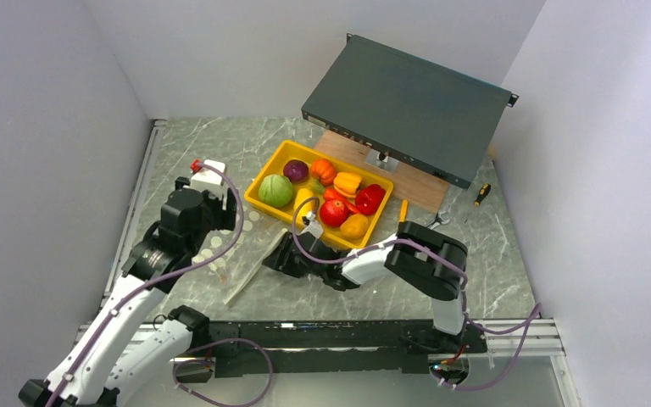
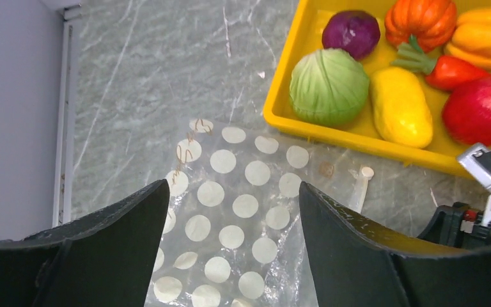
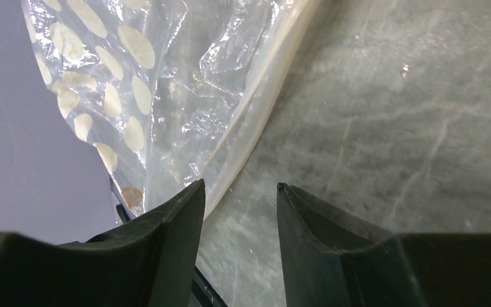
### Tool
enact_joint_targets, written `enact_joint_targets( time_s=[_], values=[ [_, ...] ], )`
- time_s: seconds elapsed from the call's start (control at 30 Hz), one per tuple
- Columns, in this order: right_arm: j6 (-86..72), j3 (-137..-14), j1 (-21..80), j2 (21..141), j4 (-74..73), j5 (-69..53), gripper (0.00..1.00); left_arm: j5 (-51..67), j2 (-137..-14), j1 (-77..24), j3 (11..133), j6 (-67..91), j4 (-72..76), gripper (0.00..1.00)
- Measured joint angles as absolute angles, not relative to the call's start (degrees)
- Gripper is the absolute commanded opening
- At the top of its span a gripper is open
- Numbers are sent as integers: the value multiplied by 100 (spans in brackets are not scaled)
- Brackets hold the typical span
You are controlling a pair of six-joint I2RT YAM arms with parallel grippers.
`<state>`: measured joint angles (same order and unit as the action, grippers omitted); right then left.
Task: Place the food in the zip-top bag and seal the zipper
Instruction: Pick up the zipper food storage bag at the center of the board.
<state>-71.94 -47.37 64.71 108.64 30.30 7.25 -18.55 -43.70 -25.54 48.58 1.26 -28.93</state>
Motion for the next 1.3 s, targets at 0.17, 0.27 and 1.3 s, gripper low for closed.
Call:
enact_joint_targets(
  time_s=[0.17, 0.27, 1.3],
  values=[
    [-7461, -5043, 6471, 11203, 3175, 751, 40, -1859, -4110, -2554, 4744, -121, -2589, 76],
    [-7568, -5140, 6471, 11262, 3183, 770, 42, -1802, -4237, -2554, 4744, -202, -2545, 75],
    [-7190, -6276, 6471, 11705, 3048, 663, 0, -2126, -3806, -3218, 4609, -357, -2578, 81]
  ],
)
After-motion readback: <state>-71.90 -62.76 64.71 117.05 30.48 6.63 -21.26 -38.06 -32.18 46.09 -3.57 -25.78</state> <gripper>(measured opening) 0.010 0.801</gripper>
